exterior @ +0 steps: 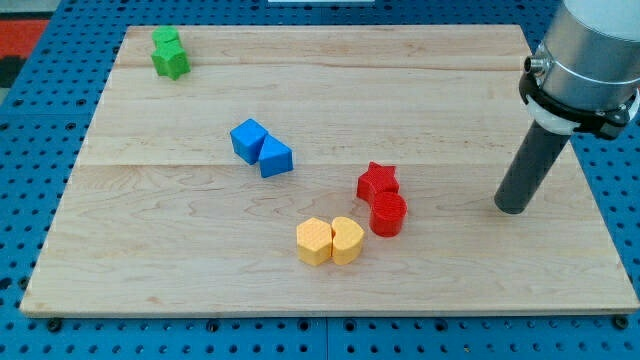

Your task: Adjust the yellow blocks and red blocks in a horizontal line

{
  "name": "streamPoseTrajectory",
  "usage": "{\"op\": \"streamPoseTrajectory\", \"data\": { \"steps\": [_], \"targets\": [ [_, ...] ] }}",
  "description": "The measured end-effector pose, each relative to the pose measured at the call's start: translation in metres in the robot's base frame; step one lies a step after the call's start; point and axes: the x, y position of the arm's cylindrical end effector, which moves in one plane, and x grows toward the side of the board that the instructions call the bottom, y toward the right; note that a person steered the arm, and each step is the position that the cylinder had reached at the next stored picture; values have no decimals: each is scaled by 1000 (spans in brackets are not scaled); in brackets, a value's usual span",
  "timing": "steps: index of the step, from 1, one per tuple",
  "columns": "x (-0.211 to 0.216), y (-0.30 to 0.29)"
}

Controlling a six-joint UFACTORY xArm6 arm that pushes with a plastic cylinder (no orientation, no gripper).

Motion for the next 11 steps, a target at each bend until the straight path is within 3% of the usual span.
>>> {"op": "streamPoseTrajectory", "data": {
  "steps": [2,4,5,7,9,10,11],
  "targets": [
    [6,-2],
    [52,-89],
    [72,-95],
    [68,-192],
    [60,-184],
    [42,-231],
    [37,-238]
  ]
}}
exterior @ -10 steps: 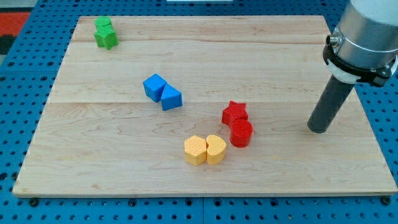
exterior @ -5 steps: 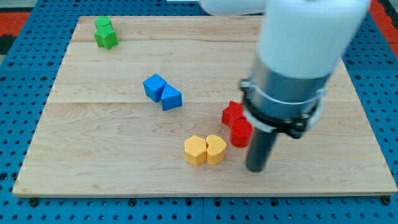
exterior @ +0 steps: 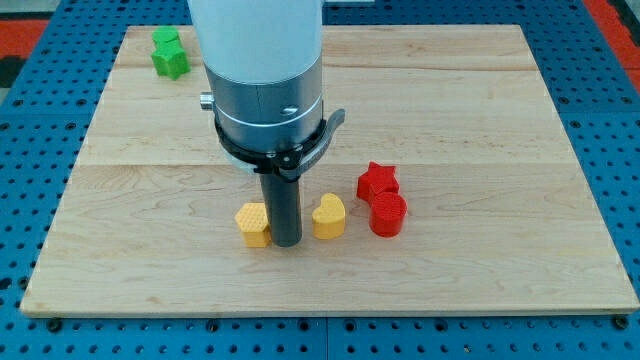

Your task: Adjust the yellow blocks and red blocks in a horizontal line

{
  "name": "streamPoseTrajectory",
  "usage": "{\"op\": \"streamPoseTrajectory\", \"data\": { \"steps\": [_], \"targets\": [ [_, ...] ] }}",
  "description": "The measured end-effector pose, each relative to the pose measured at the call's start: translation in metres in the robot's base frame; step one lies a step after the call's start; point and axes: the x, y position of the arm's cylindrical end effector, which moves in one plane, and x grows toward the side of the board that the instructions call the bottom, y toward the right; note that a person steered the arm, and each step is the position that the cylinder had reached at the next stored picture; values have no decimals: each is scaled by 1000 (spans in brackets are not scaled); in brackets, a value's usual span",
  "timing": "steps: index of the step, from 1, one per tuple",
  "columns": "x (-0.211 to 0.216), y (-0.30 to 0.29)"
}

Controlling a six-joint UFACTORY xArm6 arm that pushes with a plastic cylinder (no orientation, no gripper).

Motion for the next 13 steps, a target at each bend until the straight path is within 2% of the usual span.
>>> {"op": "streamPoseTrajectory", "data": {
  "steps": [1,2,3,4,5,6,7,8,9,10,11,12,13],
  "targets": [
    [21,12],
    [31,-25],
    [0,-25],
    [47,-9],
    [58,71],
    [29,146],
    [1,168],
    [-34,148],
    [-90,148],
    [-119,82],
    [-113,22],
    [-70,30],
    [-50,57]
  ]
}}
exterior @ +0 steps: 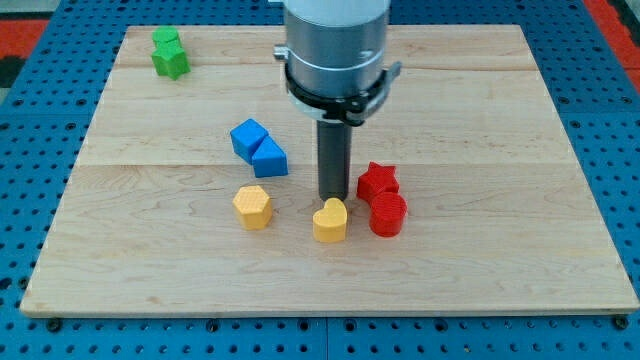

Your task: Adjust the yellow blocks and red blocks in a horizontal line

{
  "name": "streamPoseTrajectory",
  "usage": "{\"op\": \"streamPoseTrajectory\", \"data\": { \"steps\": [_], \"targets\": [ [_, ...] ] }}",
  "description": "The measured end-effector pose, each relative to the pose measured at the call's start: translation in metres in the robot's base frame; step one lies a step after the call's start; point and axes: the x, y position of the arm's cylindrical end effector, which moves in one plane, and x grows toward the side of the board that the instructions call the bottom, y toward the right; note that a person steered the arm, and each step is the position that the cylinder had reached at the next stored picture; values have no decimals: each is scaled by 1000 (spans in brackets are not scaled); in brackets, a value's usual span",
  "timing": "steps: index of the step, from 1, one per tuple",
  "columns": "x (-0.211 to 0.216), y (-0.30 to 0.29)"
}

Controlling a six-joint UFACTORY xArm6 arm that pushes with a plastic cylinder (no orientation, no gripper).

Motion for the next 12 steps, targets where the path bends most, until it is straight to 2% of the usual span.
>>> {"op": "streamPoseTrajectory", "data": {
  "steps": [1,2,3,4,5,7,8,9,10,11,12],
  "targets": [
    [-10,25],
    [-29,16],
    [-29,69],
    [-16,107],
    [11,113],
    [-11,136],
    [-41,162],
    [-9,251],
    [66,195],
    [76,60],
    [75,1]
  ]
}}
